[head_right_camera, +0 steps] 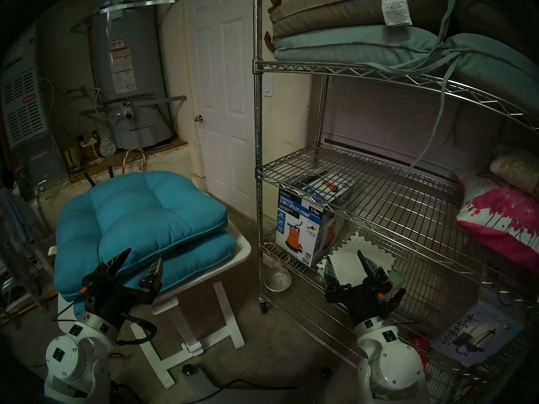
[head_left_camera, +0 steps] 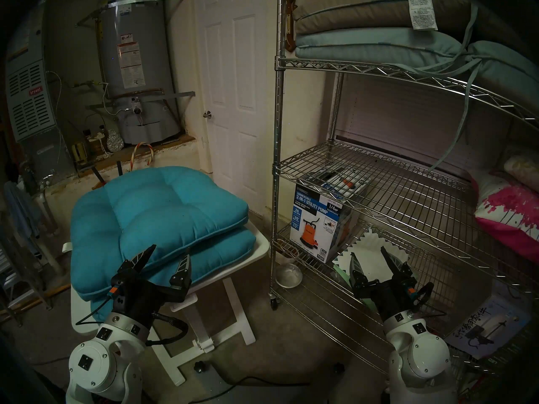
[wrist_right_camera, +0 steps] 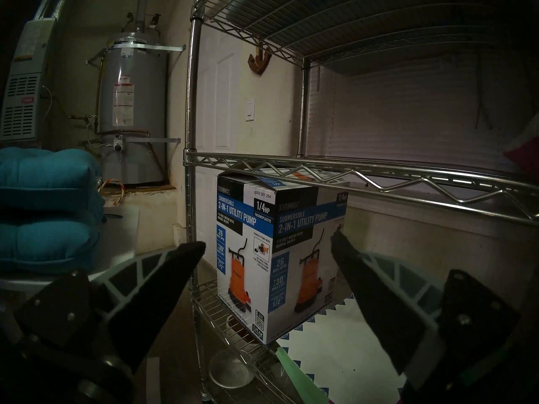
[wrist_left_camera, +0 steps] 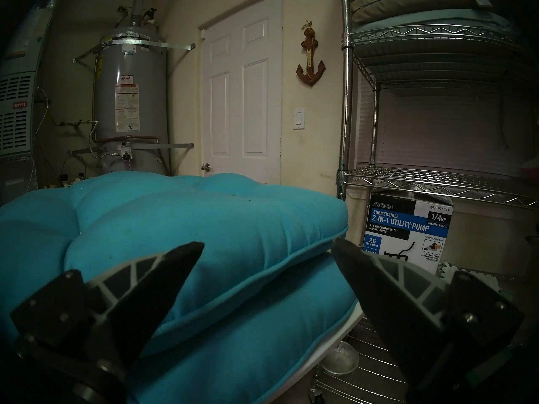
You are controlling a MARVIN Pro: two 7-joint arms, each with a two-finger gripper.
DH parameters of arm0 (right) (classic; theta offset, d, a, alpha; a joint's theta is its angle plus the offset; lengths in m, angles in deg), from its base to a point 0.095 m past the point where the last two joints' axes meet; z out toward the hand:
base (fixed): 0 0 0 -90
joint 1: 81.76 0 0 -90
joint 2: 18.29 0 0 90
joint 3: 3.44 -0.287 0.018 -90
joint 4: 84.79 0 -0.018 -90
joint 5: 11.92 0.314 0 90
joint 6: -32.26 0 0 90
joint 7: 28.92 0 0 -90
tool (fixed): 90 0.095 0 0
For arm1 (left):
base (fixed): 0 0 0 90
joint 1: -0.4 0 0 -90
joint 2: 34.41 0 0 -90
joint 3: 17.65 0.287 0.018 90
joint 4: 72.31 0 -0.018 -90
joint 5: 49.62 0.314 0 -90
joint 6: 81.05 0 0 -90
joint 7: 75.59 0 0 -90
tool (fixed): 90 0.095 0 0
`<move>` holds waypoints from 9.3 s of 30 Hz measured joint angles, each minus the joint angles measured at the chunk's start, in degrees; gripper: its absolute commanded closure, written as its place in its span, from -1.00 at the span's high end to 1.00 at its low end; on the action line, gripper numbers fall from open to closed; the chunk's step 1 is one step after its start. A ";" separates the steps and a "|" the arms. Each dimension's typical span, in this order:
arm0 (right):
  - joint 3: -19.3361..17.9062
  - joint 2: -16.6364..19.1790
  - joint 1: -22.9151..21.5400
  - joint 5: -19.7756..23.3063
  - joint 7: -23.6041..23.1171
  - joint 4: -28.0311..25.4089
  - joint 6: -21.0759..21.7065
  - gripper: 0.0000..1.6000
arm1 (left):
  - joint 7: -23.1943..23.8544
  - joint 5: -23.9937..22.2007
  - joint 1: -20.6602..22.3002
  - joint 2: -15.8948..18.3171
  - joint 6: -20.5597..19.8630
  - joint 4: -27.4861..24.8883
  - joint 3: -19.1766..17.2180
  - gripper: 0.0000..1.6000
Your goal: Take cushion off the shelf
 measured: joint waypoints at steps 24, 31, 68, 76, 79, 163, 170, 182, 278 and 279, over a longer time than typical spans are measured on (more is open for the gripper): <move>-7.25 0.22 10.02 -30.43 11.75 -12.58 -12.23 1.00 | 0.02 -0.01 0.03 0.00 0.01 0.18 -0.01 1.00; -13.52 1.00 8.76 -39.02 17.02 -12.07 -14.12 1.00 | 0.03 -0.01 0.03 0.00 0.01 0.18 -0.01 1.00; -32.76 20.58 -11.23 -43.87 18.69 11.39 -18.27 1.00 | 0.04 -0.01 0.03 -0.01 0.00 0.18 0.00 1.00; -34.71 24.41 -13.07 -43.80 18.61 17.58 -20.79 -1.00 | 0.04 -0.01 0.03 -0.01 0.00 0.18 0.00 1.00; -34.73 24.81 -12.68 -43.31 18.59 17.48 -22.62 -1.00 | 0.04 -0.01 0.03 -0.01 0.00 0.17 -0.01 1.00; 24.13 17.76 -43.38 -57.98 5.93 15.23 -3.51 1.00 | 0.09 -0.02 0.74 -0.01 0.01 0.91 0.00 1.00; 23.96 15.98 -45.05 -57.30 6.98 15.76 -3.14 1.00 | 0.10 -0.02 0.44 -0.01 0.00 0.66 -0.02 1.00; 22.47 17.59 -37.26 -51.56 8.65 6.55 -1.40 1.00 | 0.10 -0.02 0.11 -0.02 0.02 0.64 -0.01 1.00; -13.40 23.06 32.03 -42.80 42.80 -17.71 -13.06 1.00 | 0.20 -0.03 0.83 -0.02 0.01 0.77 -0.02 1.00; -14.01 22.85 32.47 -43.09 43.01 -17.72 -13.33 1.00 | 0.20 -0.03 0.83 -0.02 0.01 0.77 -0.02 1.00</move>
